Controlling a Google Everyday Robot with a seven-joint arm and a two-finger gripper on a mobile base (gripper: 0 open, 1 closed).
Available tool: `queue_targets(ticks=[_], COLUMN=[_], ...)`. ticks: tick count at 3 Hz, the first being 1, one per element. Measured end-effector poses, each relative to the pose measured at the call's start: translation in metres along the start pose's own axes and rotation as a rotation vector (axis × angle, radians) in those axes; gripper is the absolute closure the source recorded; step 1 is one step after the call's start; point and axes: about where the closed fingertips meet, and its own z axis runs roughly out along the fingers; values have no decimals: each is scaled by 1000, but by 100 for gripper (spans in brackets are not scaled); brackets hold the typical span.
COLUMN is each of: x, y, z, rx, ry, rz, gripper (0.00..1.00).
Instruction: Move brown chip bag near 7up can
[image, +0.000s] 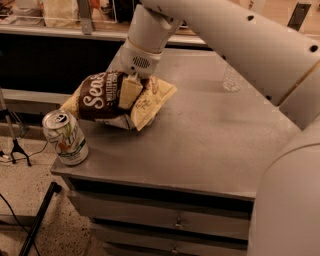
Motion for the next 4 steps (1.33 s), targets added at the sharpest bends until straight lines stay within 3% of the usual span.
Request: queue_targets(ticks=[1,2,4], x=[-1,-2,0], y=[-1,-1,2], z=[2,3,-12], rx=[0,0,8], ry=[-2,-3,-11], rz=[-1,-2,6], gripper=[12,0,0])
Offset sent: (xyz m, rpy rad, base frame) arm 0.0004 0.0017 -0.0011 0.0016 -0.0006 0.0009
